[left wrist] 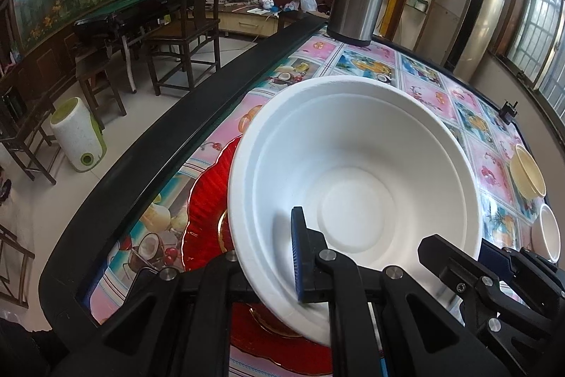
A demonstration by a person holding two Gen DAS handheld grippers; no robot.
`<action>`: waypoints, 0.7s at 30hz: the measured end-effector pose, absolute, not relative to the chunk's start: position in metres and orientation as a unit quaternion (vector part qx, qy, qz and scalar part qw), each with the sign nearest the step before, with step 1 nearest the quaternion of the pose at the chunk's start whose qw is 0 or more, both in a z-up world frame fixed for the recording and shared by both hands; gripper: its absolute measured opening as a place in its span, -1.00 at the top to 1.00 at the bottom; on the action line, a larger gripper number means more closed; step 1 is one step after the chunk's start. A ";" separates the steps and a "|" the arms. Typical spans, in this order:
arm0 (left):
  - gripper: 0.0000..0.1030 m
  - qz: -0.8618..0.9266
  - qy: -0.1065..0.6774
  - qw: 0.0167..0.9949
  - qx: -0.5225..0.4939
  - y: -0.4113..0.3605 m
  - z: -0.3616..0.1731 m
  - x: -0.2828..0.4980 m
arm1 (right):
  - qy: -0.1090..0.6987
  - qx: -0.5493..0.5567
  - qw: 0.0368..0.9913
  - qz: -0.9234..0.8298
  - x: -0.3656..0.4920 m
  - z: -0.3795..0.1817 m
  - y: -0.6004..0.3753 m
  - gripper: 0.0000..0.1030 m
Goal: Organize plates and bowls
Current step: 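Lift the large white bowl and carry it over the plate stack, then lower the white bowl into the cream bowl and open the left gripper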
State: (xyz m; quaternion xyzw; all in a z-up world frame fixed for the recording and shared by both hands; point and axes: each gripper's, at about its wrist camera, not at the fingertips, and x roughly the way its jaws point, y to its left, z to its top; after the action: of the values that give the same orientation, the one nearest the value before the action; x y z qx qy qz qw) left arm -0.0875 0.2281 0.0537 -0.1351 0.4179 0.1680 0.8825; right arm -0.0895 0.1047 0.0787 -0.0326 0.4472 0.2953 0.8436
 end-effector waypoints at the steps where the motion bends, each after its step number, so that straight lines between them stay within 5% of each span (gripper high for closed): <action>1: 0.81 0.167 0.421 0.881 -0.136 0.229 0.053 -0.087 | 0.450 -0.033 0.842 0.295 -0.088 0.077 0.106 0.44; 21: 0.78 0.170 0.438 0.872 -0.138 0.228 0.044 -0.092 | 0.470 -0.040 0.831 0.295 -0.094 0.070 0.108 0.44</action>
State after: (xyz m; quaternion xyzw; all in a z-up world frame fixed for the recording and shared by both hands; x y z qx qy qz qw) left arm -0.0916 0.2277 0.0436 -0.1380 0.4382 0.1697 0.8719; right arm -0.0943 0.1078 0.0700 -0.0404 0.4698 0.2955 0.8309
